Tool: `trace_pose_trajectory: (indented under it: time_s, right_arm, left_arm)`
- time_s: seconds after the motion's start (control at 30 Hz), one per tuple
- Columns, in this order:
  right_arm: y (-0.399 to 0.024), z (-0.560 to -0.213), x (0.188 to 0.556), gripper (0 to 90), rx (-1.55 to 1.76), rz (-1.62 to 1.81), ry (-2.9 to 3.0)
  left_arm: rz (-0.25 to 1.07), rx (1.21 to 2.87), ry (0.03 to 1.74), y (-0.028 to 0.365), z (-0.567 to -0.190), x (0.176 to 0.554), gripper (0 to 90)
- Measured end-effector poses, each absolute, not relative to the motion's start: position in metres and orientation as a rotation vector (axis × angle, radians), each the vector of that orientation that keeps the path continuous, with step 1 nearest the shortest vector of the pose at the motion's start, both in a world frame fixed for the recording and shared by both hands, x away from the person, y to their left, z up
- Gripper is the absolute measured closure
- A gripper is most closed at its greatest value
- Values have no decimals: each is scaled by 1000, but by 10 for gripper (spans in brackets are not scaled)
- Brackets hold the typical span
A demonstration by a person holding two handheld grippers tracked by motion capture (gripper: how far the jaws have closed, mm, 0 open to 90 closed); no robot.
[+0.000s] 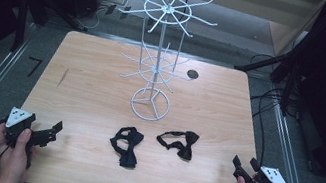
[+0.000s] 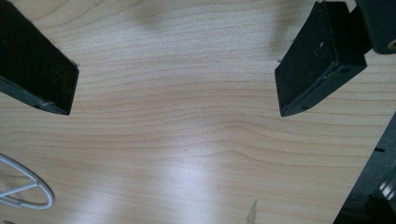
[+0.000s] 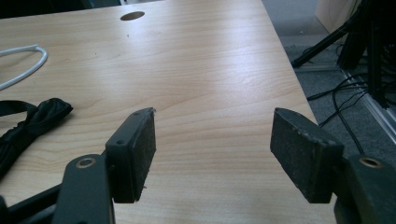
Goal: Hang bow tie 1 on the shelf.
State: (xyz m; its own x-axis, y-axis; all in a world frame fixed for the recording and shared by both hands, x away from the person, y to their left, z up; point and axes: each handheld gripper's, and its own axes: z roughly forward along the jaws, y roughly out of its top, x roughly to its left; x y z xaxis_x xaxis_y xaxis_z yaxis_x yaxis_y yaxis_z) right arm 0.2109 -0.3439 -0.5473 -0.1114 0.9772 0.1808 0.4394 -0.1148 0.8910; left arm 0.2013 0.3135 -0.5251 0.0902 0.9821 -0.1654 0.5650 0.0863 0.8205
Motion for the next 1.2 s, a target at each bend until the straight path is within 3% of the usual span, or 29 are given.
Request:
trace_pose_trajectory:
  time_s: [0.4,1.2]
  right_arm:
    - [-312,-535,211,228,1586,1248,1607]
    - [-246,-520,221,305,1495,1302,1721]
  left_arm:
    - [663,1579,1578,313,-525,202,0]
    - [643,1583,1574,314,-525,202,0]
